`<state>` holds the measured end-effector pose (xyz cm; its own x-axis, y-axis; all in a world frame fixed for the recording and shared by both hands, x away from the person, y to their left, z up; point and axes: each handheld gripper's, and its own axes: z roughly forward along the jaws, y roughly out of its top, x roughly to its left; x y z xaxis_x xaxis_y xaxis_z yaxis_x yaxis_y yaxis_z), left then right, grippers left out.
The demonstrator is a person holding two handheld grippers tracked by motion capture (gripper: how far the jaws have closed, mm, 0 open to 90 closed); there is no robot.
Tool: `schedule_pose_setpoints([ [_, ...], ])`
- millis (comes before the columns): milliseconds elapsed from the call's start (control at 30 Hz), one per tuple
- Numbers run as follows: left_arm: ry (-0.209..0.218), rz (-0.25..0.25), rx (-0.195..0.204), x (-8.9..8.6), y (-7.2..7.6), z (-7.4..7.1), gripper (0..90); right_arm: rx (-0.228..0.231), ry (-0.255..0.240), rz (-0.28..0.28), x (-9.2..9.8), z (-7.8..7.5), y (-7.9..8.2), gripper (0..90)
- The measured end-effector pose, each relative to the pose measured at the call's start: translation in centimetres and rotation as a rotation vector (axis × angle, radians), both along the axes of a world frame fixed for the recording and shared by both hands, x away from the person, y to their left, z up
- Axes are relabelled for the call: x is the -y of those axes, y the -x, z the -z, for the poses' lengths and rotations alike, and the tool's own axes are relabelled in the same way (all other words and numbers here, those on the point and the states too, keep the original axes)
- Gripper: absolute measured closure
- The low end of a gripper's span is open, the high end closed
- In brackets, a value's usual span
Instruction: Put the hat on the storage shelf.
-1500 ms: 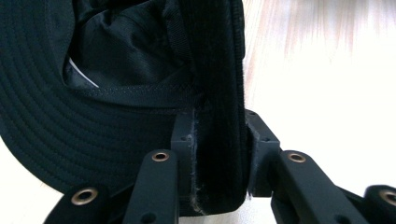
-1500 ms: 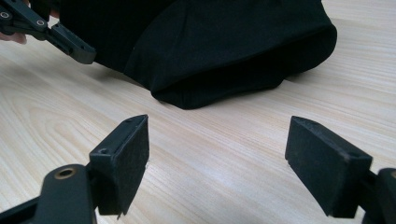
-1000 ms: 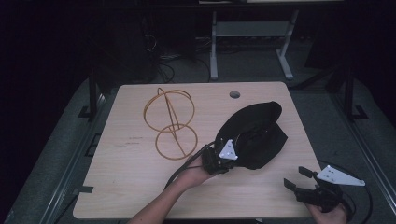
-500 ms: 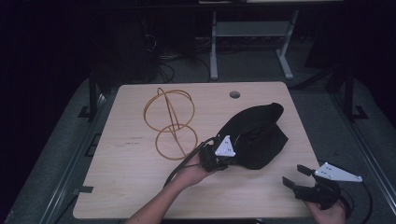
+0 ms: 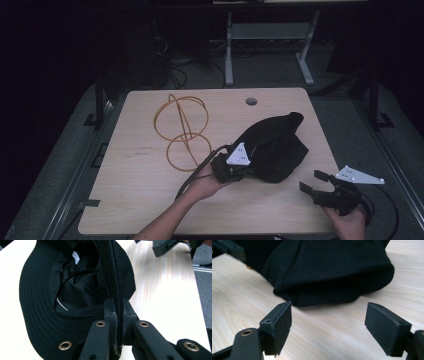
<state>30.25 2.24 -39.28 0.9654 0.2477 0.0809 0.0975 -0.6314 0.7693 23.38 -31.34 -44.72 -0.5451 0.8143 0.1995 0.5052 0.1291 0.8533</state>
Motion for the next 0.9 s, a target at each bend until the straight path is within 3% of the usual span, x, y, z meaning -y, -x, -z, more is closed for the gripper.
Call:
schedule_pose_setpoints([
  [467, 0.02, 0.022, -0.003, -0.1, 0.3, 0.0, 85.6, -0.07, -0.084, 0.019, -0.4, -0.7, -3.3, 23.6],
  [667, 0.033, 0.027, -0.002, -0.2, 0.4, -0.1, 85.6, -0.128, -0.105, 0.019, -0.6, -0.7, -4.2, 24.1],
  [800, 0.035, 0.032, 0.001, -0.3, 0.4, 0.0, 85.7, -0.153, -0.142, 0.031, -0.4, -0.5, -4.6, 24.1],
  [900, 0.031, 0.04, 0.002, -0.3, 0.5, 0.1, 85.7, -0.185, -0.2, 0.038, -0.3, -0.1, -4.8, 25.3],
])
